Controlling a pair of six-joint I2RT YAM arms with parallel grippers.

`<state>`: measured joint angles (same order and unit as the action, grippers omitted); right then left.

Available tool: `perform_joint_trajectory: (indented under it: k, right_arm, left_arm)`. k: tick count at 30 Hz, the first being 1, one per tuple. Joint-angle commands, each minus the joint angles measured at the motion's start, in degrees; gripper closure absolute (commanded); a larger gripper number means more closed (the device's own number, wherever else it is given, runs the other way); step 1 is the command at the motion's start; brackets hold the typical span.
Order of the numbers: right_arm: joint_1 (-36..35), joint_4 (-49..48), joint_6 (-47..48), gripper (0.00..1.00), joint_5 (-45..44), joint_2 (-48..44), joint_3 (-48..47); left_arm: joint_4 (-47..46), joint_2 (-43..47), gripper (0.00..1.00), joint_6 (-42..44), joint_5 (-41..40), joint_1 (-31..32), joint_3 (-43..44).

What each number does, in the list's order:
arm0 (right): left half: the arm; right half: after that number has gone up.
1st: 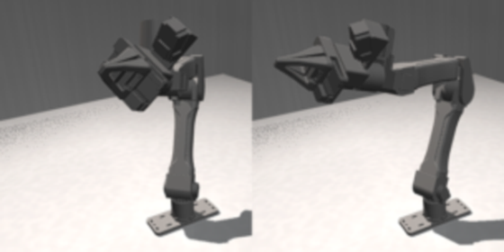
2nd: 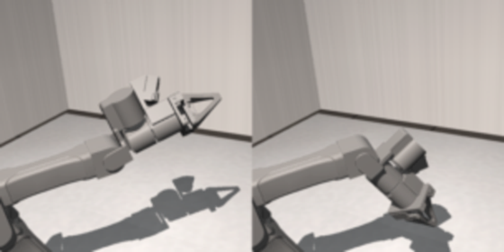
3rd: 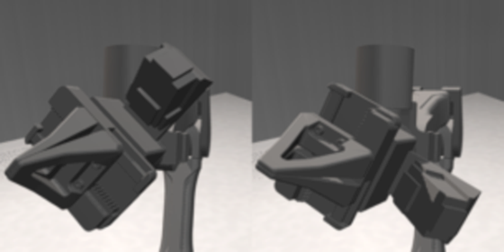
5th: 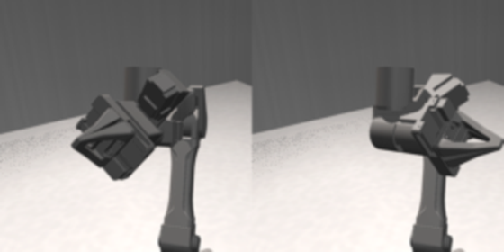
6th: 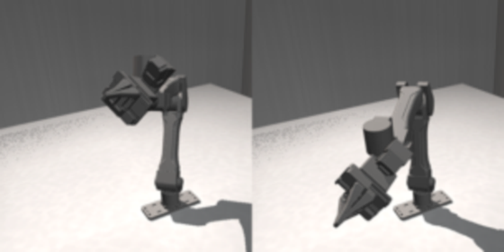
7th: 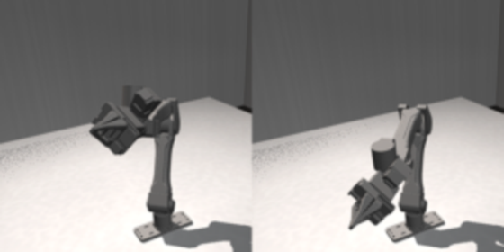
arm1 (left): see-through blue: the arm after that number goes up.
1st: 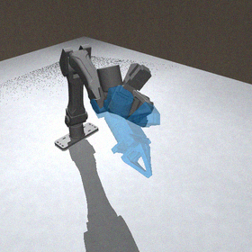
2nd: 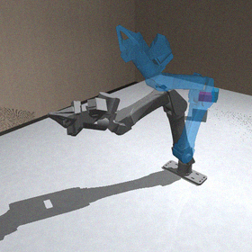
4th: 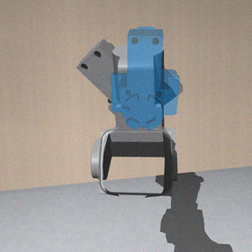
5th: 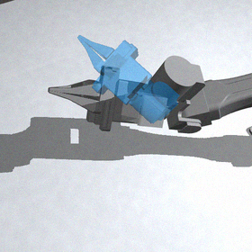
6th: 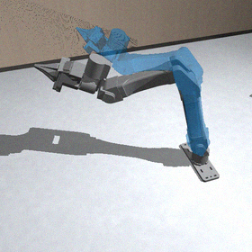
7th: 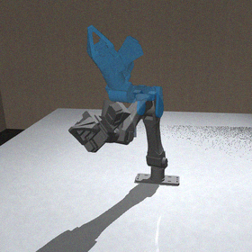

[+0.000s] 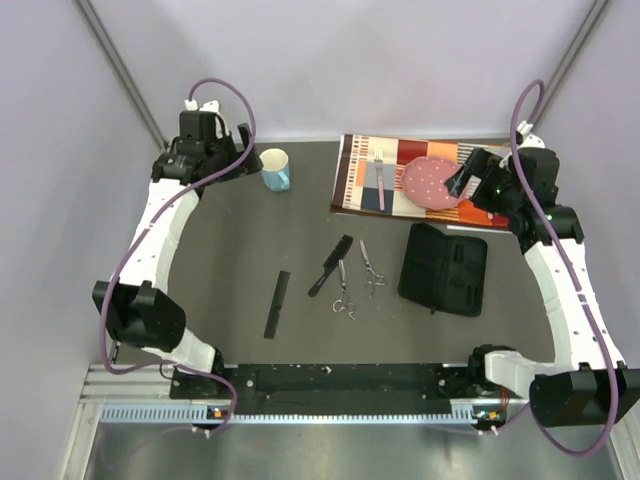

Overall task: Sort the hair-cutting tools
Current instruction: Pick up the comb at the center of the board.

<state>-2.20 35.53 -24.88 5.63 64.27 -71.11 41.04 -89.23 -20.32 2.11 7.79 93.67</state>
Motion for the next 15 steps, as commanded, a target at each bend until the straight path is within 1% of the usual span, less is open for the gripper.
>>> perform_joint_trajectory:
  k: [1,2,3,4,6,7,10,12,14,15]
  right_arm:
    - [0.5,-1.1,1.7,0.01,2.1,-2.9,1.2]
    - [0.4,-1.1,1.8,0.01,2.5,-3.0,1.4]
    - [0.5,-1.0,1.9,0.01,2.9,-3.0,1.4]
    - [0.4,-0.9,2.3,0.01,3.2,-2.9,1.5]
    - [0.5,-0.6,2.4,0.01,4.7,-2.7,1.5]
    - [0.4,-0.6,2.6,0.01,5.1,-2.6,1.6]
    - [0.4,-0.5,2.8,0.01,6.5,-2.7,2.1]
    - [0.4,-0.6,2.8,0.01,6.9,-2.7,2.6]
    - [0.4,-0.7,2.8,0.01,7.7,-2.6,3.3]
    - [0.4,-0.5,2.6,0.01,8.1,-2.5,3.4]
  left_arm:
    - [-3.7,4.8,0.01,-1.3,-1.6,-0.4,-3.4]
    - [-3.8,6.3,0.01,-3.4,-4.1,-0.4,-4.3]
    - [-4.3,7.1,0.01,-3.6,-4.5,-0.7,-5.2]
    - [-5.5,7.8,0.01,-3.4,-3.1,-1.1,-7.2]
    - [-5.4,9.2,0.01,-2.6,-2.5,-1.3,-8.2]
    - [-4.8,9.5,0.02,-2.1,0.6,-1.4,-9.1]
    - [-2.8,10.7,0.02,0.2,4.8,-1.3,-12.0]
    - [0.5,11.6,0.03,0.9,6.6,-1.1,-14.0]
    - [3.4,12.5,0.05,1.5,9.6,-0.7,-17.5]
    - [4.1,13.1,0.07,1.4,10.3,0.6,-20.7]
